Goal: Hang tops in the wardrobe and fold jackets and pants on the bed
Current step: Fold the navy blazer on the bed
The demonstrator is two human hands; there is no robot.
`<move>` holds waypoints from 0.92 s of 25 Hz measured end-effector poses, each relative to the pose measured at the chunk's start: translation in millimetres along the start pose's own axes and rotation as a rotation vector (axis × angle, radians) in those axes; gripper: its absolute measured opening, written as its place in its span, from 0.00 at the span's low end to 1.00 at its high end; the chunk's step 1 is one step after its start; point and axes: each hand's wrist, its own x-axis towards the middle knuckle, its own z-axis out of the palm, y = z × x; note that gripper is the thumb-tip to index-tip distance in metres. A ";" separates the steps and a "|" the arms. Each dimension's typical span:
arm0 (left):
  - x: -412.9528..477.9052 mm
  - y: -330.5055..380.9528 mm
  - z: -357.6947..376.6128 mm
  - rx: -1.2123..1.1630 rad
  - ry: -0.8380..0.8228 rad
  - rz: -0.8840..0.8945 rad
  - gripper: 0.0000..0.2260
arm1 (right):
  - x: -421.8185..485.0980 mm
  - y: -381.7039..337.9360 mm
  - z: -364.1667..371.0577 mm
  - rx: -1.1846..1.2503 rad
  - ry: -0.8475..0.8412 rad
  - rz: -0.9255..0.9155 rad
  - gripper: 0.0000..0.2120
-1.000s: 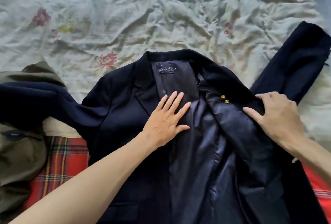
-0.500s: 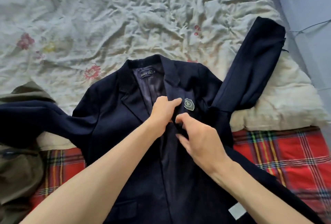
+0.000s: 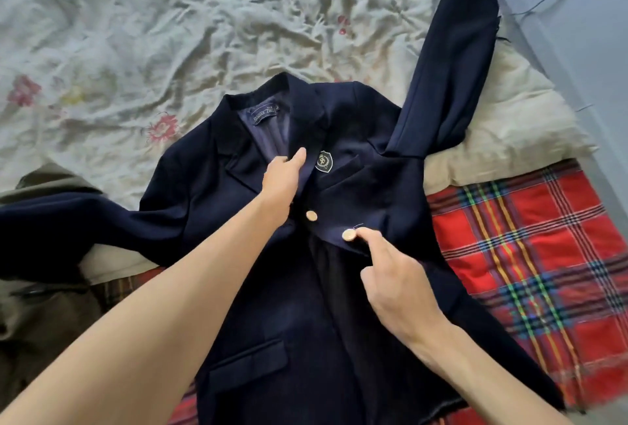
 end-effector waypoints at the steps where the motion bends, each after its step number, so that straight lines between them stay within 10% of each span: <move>1: -12.9 -13.5 -3.2 -0.087 -0.065 -0.057 0.16 | -4.9 -10.8 13.9 0.033 -0.056 -0.012 0.28; 6: -85.3 -97.5 -1.9 -0.120 -0.367 -0.245 0.10 | -65.3 10.7 58.7 -0.272 -0.072 0.098 0.39; 11: -99.2 -101.9 22.5 -0.075 -0.316 -0.147 0.11 | -181.7 78.3 37.4 -0.322 0.125 0.490 0.33; 15: -107.4 -113.6 34.5 0.008 -0.226 -0.022 0.19 | -214.3 129.9 10.6 0.549 0.372 1.277 0.27; 18: -112.6 -135.1 39.5 0.120 -0.170 -0.041 0.17 | -205.1 144.0 0.8 1.195 0.450 1.268 0.21; 23: -119.1 -142.0 41.0 -0.110 -0.008 -0.025 0.14 | -190.7 154.5 -16.0 1.476 0.487 1.371 0.13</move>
